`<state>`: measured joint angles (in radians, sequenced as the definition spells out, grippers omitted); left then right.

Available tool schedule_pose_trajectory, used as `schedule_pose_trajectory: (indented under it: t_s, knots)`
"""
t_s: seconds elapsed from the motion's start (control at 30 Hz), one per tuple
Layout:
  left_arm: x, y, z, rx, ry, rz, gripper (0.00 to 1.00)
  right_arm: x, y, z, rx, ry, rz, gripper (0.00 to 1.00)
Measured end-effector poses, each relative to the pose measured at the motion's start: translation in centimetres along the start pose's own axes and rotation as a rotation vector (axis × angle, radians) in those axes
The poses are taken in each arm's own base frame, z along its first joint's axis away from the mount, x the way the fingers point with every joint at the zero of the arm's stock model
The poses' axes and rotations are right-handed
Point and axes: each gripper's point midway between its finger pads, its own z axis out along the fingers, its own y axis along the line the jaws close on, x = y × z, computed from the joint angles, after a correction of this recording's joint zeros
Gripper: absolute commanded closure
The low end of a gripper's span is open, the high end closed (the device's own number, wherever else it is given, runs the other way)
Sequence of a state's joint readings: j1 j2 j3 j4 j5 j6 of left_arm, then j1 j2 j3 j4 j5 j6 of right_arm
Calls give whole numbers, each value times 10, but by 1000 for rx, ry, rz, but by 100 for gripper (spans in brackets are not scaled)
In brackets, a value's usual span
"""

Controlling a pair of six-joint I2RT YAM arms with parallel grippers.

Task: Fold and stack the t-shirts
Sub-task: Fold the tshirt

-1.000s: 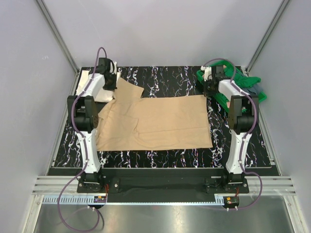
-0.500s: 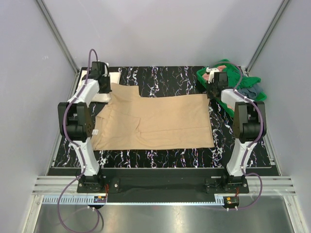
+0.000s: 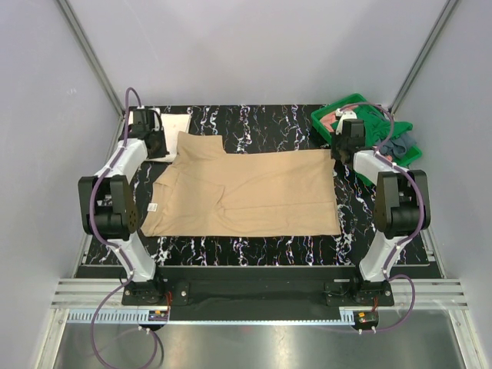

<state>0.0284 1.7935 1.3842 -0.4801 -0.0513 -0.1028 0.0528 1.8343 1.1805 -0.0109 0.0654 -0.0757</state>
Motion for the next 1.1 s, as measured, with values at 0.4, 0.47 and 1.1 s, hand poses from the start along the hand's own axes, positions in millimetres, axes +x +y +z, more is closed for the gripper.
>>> schedule_pose_trajectory:
  t_s: [0.4,0.47,1.1]
  knots:
    - [-24,-39,18,234,-28,46,48,-12,10,-4,-51,-39,39,100]
    - [-24,-43,27,256,-13,56,47,-12,11,-4,-53,-39,40,100]
    - [-30,-60,64,341,20,69,100,-12,8,-4,-43,-41,18,100]
